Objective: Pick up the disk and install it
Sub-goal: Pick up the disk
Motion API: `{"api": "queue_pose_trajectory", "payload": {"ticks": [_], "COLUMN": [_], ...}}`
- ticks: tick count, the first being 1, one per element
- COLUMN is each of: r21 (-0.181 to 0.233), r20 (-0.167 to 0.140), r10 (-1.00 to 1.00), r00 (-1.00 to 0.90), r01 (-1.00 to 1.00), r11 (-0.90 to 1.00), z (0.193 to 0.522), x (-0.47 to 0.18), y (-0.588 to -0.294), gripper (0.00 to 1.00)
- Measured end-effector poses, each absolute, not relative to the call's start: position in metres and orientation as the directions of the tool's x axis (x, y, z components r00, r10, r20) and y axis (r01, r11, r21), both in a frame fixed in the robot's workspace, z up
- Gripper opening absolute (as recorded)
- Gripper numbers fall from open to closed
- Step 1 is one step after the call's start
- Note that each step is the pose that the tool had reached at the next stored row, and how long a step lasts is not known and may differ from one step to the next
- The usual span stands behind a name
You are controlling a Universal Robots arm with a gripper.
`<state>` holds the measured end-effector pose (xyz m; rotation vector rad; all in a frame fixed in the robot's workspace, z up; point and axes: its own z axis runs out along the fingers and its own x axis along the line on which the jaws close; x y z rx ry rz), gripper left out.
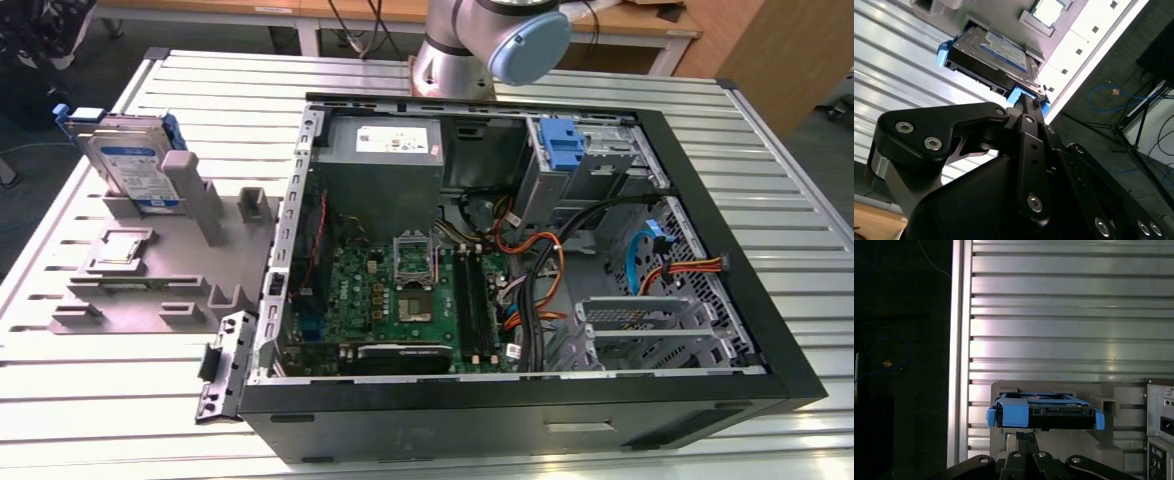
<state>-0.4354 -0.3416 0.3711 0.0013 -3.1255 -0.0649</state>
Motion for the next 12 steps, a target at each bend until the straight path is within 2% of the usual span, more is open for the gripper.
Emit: {"api": "queue_pose_trajectory", "payload": {"ticks": [12], "r21": [0.042], "r20": [0.015], "r10": [-0.194], "r00": [-0.981], "r01": [-0.193], "r11": [0.98], "z": [0.371], "x": [-0.4354], "y": [-0.3416], "gripper": [0.1]}}
